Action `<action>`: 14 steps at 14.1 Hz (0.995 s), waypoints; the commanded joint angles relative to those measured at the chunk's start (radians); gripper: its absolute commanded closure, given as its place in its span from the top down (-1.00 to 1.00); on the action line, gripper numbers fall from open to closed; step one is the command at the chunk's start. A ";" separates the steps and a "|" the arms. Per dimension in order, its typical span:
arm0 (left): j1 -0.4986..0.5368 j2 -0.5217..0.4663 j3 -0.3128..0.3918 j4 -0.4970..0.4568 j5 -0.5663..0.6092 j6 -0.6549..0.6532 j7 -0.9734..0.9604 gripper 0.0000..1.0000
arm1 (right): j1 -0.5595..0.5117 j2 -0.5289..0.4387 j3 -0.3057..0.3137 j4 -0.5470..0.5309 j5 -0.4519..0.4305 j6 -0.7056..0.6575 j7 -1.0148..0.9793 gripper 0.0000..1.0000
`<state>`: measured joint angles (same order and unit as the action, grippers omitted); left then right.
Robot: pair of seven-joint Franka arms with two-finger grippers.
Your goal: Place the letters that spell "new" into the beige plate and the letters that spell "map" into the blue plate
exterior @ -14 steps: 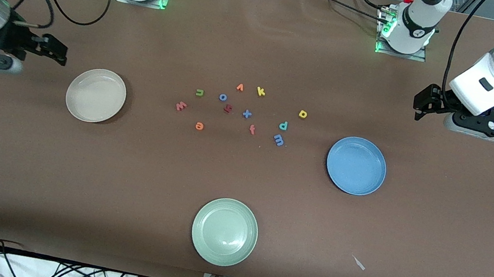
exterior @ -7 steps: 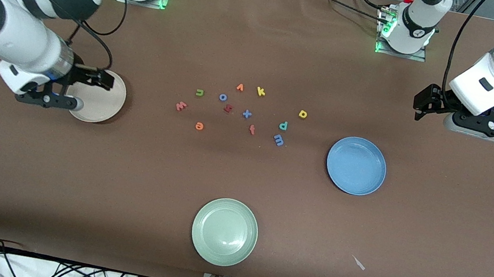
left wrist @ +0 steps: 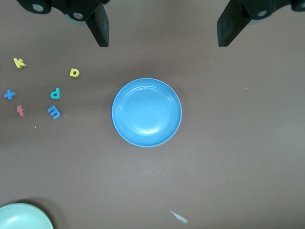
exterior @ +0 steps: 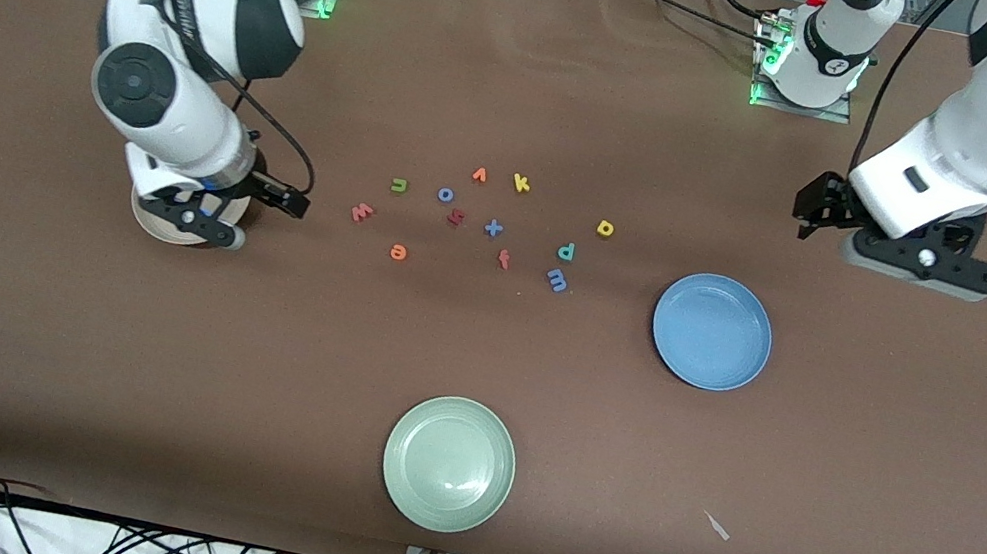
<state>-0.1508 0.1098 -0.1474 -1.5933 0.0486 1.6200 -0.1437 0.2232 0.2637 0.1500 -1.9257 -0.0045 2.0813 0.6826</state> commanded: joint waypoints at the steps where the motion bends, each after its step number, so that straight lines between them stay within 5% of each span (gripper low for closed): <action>1: -0.029 0.117 0.000 0.027 0.021 -0.011 0.004 1.00 | -0.005 -0.049 0.034 -0.191 0.012 0.210 0.118 1.00; 5: -0.081 0.287 0.000 0.088 0.011 0.046 -0.051 1.00 | 0.008 -0.017 0.069 -0.328 0.011 0.430 0.264 1.00; 14: -0.246 0.477 0.000 0.075 -0.007 0.320 -0.514 1.00 | 0.080 0.152 0.066 -0.317 0.003 0.582 0.465 1.00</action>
<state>-0.3581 0.5272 -0.1547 -1.5395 0.0476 1.8736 -0.5783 0.2890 0.3837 0.2201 -2.2556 -0.0044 2.6336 1.1266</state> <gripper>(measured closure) 0.000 0.000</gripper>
